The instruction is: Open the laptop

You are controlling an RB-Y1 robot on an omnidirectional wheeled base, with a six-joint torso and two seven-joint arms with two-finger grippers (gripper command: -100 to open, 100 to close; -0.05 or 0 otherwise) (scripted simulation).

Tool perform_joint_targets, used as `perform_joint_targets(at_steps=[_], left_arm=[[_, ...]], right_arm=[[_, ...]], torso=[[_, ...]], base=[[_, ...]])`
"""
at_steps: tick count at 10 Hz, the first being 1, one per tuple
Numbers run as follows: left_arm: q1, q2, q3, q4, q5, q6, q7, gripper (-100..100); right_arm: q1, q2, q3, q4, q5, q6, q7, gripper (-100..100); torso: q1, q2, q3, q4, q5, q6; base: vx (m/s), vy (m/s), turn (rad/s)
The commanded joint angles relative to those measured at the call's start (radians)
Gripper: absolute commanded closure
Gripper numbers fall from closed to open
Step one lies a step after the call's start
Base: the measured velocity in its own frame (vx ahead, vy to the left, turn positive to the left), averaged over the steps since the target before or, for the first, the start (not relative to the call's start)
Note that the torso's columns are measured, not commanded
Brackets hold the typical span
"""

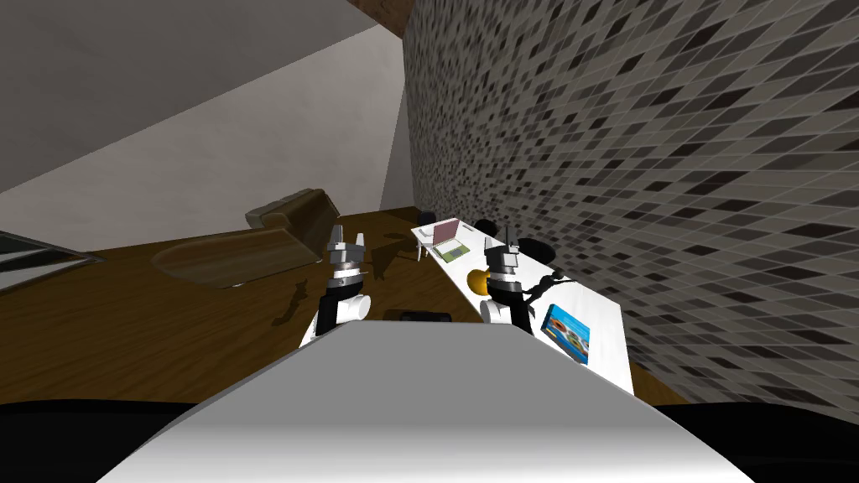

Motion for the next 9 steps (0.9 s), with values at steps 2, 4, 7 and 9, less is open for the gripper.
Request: perform_joint_targets(at_steps=[2, 4, 7, 9], left_arm=[[0.0, 0.0, 0.0, 0.0, 0.0, 0.0, 0.0, 0], [0.0, 0.0, 0.0, 0.0, 0.0, 0.0, 0.0, 0], [0.0, 0.0, 0.0, 0.0, 0.0, 0.0, 0.0, 0], [0.0, 0.0, 0.0, 0.0, 0.0, 0.0, 0.0, 0]], right_arm=[[0.0, 0.0, 0.0, 0.0, 0.0, 0.0, 0.0, 0], [0.0, 0.0, 0.0, 0.0, 0.0, 0.0, 0.0, 0], [0.0, 0.0, 0.0, 0.0, 0.0, 0.0, 0.0, 0], [0.0, 0.0, 0.0, 0.0, 0.0, 0.0, 0.0, 0]], torso=[[0.0, 0.104, -0.209, 0.105, 0.0, 0.0], [0.0, 0.248, -0.497, 0.248, 0.0, 0.0], [0.0, 0.47, -0.939, 0.47, 0.0, 0.0], [0.0, 0.618, -1.234, 0.617, 0.0, 0.0]], base=[[0.0, 0.0, 0.0], [0.0, 0.0, 0.0], [0.0, 0.0, 0.0], [0.0, 0.0, 0.0]])
